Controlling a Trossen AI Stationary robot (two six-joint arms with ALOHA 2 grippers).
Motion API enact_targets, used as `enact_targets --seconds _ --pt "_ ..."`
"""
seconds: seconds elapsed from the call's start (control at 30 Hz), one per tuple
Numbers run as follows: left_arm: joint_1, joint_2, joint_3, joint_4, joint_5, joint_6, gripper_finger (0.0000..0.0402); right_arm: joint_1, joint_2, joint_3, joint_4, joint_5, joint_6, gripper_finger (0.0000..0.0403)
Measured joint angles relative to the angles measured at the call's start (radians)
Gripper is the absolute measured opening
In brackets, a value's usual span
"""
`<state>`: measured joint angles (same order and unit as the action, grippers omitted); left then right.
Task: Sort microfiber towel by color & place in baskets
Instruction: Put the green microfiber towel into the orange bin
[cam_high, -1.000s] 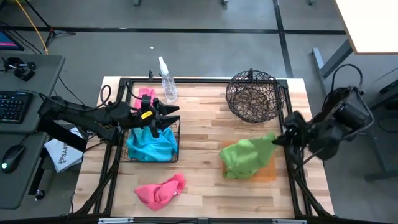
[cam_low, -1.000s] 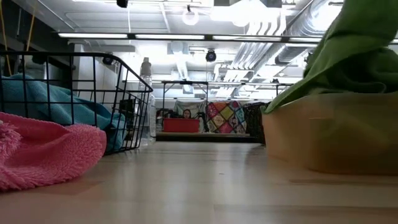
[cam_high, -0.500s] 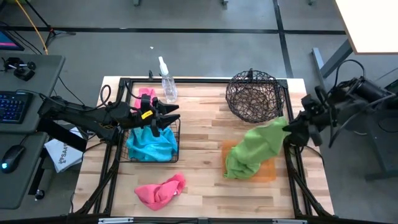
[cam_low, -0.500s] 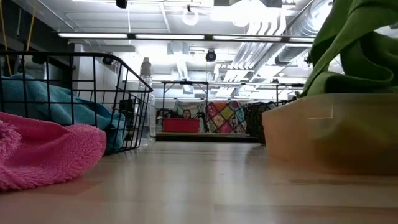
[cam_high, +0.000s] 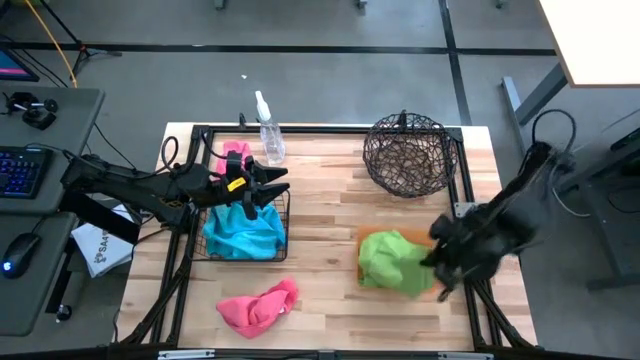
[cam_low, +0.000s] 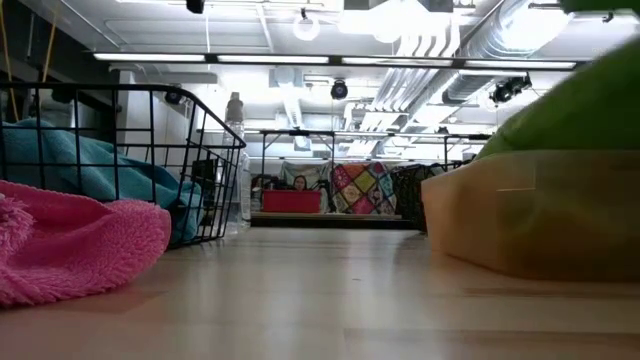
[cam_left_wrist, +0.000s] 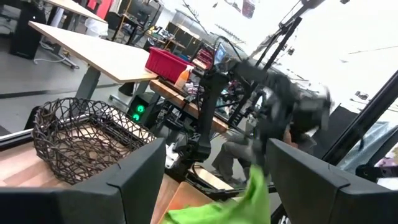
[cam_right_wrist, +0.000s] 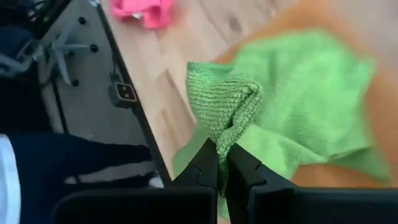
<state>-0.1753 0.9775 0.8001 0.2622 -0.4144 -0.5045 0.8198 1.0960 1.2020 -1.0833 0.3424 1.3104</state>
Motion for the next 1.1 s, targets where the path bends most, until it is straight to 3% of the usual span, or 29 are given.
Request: enact_targets --seconds 0.13,0.3,0.5,0.63,0.9,1.1 --pt "0.0 0.0 0.0 0.017 -0.002 0.001 0.0263 -0.04 0.008 -0.23 0.221 -0.019 0.171 0.0" --pt "0.006 0.0 0.0 0.029 -0.002 0.001 0.0263 -0.149 0.018 -0.402 0.302 0.014 0.436 0.0" --pt "0.006 0.0 0.0 0.029 -0.001 0.0 0.0263 -0.272 0.029 -0.474 0.473 0.008 0.426 0.0" --pt "0.006 0.0 0.0 0.028 -0.001 0.01 0.0263 -0.32 0.103 -0.478 0.476 -0.114 0.408 0.0" --pt "0.026 0.0 0.0 0.028 -0.001 0.01 0.0263 -0.337 0.3 -0.478 0.442 -0.19 0.382 0.0" --pt "0.026 0.0 0.0 0.028 0.041 0.01 0.0263 -0.338 0.303 -0.471 0.459 -0.221 0.307 0.0026"
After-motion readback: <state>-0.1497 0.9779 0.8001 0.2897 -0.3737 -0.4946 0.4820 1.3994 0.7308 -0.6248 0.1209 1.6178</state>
